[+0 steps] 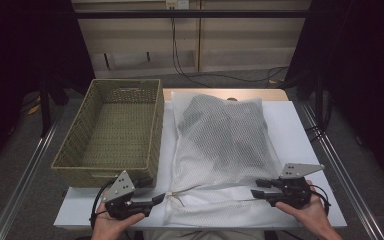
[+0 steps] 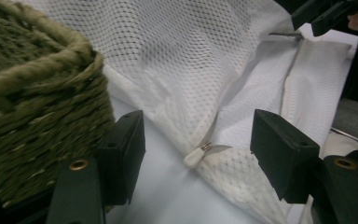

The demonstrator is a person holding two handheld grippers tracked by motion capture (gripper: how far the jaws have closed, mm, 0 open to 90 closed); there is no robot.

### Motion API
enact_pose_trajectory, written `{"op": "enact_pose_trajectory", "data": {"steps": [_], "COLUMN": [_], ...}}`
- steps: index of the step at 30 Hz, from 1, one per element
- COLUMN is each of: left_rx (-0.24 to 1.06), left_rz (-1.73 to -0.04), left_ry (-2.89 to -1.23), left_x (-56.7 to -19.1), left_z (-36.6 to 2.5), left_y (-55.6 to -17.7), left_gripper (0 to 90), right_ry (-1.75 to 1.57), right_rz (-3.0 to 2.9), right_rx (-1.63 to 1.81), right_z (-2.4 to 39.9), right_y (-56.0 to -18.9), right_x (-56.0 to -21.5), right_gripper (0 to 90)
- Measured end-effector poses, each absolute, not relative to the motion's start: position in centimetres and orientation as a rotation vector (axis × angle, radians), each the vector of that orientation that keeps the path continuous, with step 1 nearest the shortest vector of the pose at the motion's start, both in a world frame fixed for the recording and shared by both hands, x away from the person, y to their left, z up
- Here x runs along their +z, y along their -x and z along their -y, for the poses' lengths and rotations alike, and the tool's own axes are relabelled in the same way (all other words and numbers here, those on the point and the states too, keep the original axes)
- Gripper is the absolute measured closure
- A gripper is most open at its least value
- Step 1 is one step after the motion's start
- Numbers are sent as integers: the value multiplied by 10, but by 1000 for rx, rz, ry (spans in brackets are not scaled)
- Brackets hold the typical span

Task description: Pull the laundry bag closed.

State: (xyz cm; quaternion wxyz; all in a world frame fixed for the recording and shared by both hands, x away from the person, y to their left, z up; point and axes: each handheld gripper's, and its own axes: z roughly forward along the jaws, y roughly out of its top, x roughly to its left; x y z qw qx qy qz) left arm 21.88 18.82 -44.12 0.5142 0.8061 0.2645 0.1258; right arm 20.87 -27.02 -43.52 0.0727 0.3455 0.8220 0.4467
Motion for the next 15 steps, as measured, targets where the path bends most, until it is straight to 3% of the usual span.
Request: {"op": "enact_pose_trajectory", "data": {"steps": [4, 10, 15], "left_rx": [312, 334, 319], "left_rz": [-668, -663, -645], "left_ry": [-1935, -1960, -1998], "left_x": [-441, -440, -440], "left_z": [-193, -195, -194], "left_y": [-219, -220, -218], "left_gripper": [387, 421, 514], "right_ry": [-981, -910, -837], "right_rz": [-2501, -2588, -2691], "right_rx": [1390, 1389, 1345], "right_z": [248, 209, 170], "right_y": [-216, -231, -245], "right_x": [-432, -433, -432], "right_gripper": [646, 652, 667]}}
